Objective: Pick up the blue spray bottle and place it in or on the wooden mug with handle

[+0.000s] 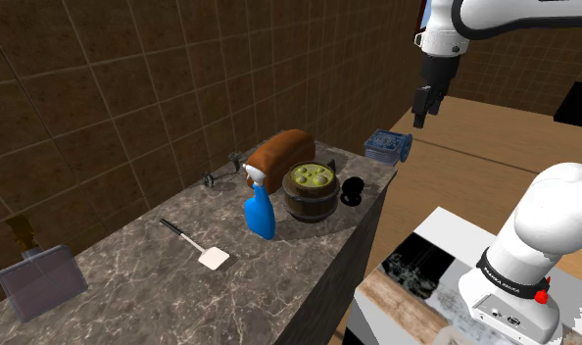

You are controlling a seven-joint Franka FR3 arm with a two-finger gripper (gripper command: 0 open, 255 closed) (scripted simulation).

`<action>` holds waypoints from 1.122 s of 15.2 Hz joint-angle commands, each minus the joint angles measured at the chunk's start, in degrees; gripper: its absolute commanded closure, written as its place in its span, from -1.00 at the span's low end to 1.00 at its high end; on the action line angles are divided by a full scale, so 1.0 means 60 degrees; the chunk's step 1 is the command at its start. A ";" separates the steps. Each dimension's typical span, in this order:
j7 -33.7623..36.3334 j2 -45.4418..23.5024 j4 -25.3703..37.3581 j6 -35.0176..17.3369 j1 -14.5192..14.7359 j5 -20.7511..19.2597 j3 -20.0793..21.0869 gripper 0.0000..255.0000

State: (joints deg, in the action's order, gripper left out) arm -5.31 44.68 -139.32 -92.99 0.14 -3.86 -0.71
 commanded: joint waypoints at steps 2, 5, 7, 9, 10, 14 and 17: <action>0.0192 -0.0196 0.0035 -0.0156 0.0079 0.0135 0.0161 -1.00; 0.0752 -0.0840 0.0208 -0.0624 0.0298 0.0505 0.0635 -1.00; 0.1114 -0.1312 0.0380 -0.0931 0.0430 0.0717 0.0944 -1.00; 0.1471 -0.1815 0.0598 -0.1228 0.0547 0.0898 0.1247 -1.00; 0.1648 -0.2076 0.0724 -0.1372 0.0603 0.0975 0.1395 -1.00; 0.2354 -0.3181 0.1337 -0.1905 0.0787 0.1191 0.1974 -1.00; 0.2890 -0.4066 0.1912 -0.2248 0.0900 0.1242 0.2387 -1.00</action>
State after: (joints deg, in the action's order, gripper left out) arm 10.93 21.91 -128.51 -105.44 5.29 3.45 12.79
